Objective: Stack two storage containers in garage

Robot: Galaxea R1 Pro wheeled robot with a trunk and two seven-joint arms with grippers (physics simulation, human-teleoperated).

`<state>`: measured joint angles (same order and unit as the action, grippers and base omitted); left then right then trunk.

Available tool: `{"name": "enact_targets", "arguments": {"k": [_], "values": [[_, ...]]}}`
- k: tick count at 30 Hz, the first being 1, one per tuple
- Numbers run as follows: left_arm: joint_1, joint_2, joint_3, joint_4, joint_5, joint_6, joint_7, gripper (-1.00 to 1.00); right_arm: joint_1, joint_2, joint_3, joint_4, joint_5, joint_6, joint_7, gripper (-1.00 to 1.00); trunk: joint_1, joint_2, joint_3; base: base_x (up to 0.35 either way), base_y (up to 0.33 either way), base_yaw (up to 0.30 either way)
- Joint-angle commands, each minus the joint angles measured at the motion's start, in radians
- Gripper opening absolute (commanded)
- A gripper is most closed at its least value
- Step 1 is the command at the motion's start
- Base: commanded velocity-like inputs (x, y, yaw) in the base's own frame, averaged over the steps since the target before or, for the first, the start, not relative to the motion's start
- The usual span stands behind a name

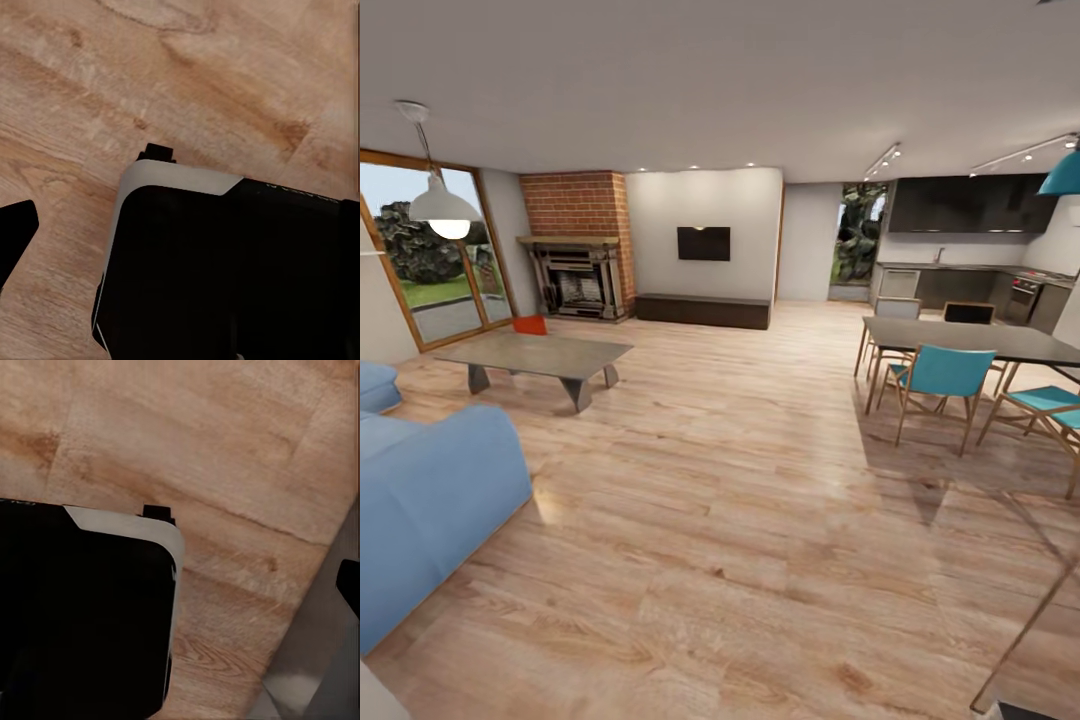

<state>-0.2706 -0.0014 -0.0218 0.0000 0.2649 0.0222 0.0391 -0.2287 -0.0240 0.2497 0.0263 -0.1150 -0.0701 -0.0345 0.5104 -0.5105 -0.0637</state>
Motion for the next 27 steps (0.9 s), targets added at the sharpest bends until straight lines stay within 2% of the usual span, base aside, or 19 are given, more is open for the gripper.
{"name": "enact_targets", "arguments": {"k": [1,20,22,23,27], "values": [[-0.001,0.0,-0.003,0.0,0.007,0.002,0.002,1.0,-0.001,0.0,0.009,0.003,-0.01,-0.005,-0.001,1.0,0.001,-0.002,-0.002,0.324,0.0,0.0],[-0.001,0.0,-0.003,0.0,0.006,0.0,0.002,1.0,-0.001,0.001,0.008,0.003,-0.014,-0.004,-0.001,1.0,0.001,-0.002,-0.002,0.324,0.0,0.0],[-0.001,0.0,-0.003,0.0,0.006,-0.014,0.003,1.0,-0.001,0.001,0.008,0.003,-0.014,-0.004,-0.001,1.0,0.001,-0.002,-0.002,0.324,0.0,0.0],[-0.001,0.0,-0.003,0.001,0.007,-0.064,0.005,1.0,-0.001,0.001,0.008,0.003,-0.014,-0.004,-0.001,1.0,0.001,-0.002,-0.002,0.324,0.0,0.0],[-0.001,0.0,-0.003,0.001,0.008,-0.09,0.009,1.0,-0.001,0.001,0.008,0.003,-0.014,-0.004,-0.001,1.0,0.001,-0.002,-0.002,0.324,0.0,0.0]]}}
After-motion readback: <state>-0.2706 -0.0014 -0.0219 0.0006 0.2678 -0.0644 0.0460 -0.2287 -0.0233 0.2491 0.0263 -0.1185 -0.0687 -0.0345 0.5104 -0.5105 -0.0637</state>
